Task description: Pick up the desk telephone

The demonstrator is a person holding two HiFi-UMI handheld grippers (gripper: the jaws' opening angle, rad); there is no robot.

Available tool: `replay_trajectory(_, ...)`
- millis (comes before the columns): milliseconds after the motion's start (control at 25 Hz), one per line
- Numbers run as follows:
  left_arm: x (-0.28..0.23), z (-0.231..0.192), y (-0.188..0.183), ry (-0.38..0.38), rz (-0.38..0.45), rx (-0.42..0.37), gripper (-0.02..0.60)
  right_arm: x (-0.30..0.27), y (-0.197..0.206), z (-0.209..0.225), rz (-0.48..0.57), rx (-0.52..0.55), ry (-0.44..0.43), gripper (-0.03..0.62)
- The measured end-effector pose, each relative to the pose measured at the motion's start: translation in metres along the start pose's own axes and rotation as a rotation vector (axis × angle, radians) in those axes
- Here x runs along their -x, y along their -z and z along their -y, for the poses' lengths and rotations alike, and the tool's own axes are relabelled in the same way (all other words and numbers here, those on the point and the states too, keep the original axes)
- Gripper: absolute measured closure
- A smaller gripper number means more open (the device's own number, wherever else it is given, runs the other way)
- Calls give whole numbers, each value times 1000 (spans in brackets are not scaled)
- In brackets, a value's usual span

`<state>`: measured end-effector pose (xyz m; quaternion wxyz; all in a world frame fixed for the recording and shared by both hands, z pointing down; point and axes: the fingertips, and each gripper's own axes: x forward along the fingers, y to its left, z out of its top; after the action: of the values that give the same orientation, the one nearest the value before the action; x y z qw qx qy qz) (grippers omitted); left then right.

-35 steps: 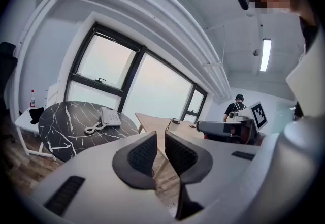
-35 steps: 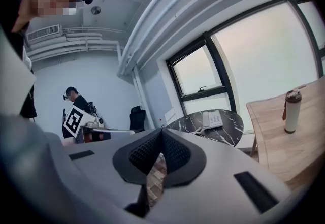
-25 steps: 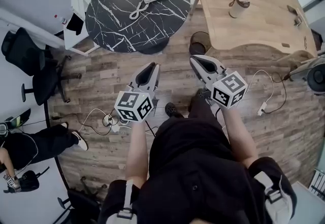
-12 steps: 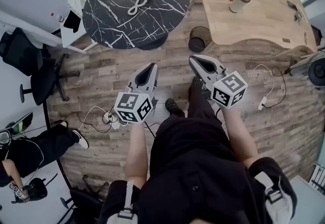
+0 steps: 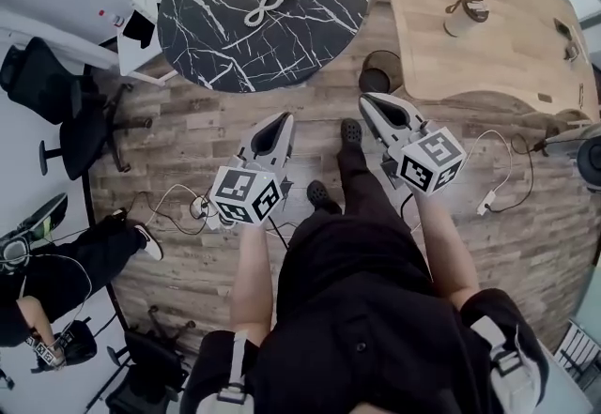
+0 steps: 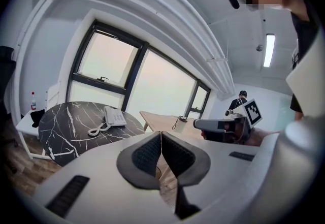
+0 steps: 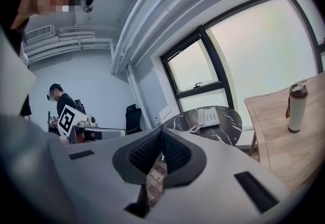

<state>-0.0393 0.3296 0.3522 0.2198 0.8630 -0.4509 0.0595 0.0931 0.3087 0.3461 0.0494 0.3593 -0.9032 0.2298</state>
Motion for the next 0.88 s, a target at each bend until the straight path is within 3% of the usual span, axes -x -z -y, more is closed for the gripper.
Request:
replay_trajectory(360,-79,-33,-50,-39,0,30,563,-43,-64,79,54,19,-62,565)
replay_trajectory(520,-114,-31,-67,-18,-22,5,564,-56,-92,109,52,62,-78,565)
replay_trajectory(880,-165,-27,-81,13,-1,-5,563,-83,-114,151,24,102,-120,563)
